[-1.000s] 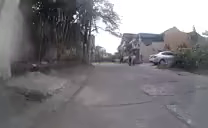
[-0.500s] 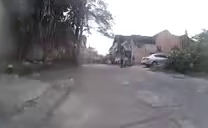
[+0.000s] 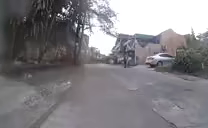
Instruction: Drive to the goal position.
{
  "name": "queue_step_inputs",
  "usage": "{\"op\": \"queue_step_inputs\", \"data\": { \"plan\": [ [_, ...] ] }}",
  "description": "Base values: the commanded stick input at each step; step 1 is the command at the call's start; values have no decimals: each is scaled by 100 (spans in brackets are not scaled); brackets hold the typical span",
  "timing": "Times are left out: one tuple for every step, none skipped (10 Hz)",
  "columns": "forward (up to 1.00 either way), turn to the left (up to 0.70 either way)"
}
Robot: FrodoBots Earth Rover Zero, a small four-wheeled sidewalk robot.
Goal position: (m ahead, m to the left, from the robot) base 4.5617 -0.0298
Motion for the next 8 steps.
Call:
{"op": "queue_step_inputs", "data": {
  "plan": [
    [100, 0],
    [100, 0],
    [100, 0],
    [100, 0],
    [100, 0],
    [100, 0],
    [100, 0],
    [100, 0]
  ]
}}
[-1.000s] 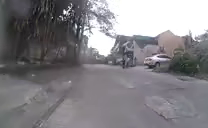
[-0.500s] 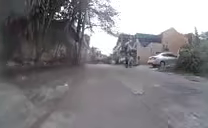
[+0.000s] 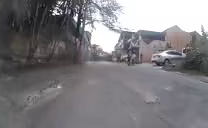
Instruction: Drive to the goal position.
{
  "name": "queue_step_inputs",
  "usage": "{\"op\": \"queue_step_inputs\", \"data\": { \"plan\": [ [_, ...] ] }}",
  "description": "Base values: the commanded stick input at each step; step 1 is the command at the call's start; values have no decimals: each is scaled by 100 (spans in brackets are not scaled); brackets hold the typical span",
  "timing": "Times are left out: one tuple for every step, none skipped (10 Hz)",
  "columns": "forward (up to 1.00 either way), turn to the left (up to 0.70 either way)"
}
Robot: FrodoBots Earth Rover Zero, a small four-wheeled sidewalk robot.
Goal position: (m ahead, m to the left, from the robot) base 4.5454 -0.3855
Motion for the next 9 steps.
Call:
{"op": "queue_step_inputs", "data": {
  "plan": [
    [100, 0],
    [100, 0],
    [100, 0],
    [100, 0],
    [100, 0],
    [100, 0],
    [100, 0],
    [100, 0],
    [100, 0]
  ]
}}
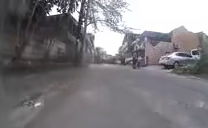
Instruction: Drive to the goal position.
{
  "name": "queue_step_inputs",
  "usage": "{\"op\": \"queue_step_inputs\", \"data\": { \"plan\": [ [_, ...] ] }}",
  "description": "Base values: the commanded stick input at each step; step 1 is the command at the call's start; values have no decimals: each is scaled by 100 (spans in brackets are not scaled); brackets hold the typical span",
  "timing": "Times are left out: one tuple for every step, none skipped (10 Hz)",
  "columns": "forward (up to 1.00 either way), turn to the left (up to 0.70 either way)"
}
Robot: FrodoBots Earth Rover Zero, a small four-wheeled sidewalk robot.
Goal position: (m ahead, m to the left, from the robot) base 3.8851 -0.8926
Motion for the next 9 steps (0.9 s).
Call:
{"op": "queue_step_inputs", "data": {
  "plan": [
    [100, 0],
    [100, 0],
    [100, 0],
    [100, 0],
    [100, 0],
    [100, 0],
    [100, -15],
    [100, -30],
    [100, -34]
  ]
}}
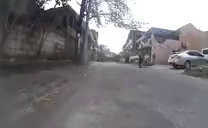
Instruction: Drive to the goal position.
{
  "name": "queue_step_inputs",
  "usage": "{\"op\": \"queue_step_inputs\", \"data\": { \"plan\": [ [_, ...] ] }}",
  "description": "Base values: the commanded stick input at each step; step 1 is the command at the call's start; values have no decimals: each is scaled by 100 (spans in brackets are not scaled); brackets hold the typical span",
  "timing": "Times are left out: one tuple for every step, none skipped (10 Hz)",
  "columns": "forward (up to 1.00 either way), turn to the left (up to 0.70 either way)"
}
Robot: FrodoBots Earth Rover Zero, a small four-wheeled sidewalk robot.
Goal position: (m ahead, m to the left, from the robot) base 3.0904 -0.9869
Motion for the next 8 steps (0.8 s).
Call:
{"op": "queue_step_inputs", "data": {
  "plan": [
    [100, -38],
    [100, -9],
    [100, 0],
    [100, 0],
    [100, 0],
    [100, 0],
    [100, 0],
    [100, 0]
  ]
}}
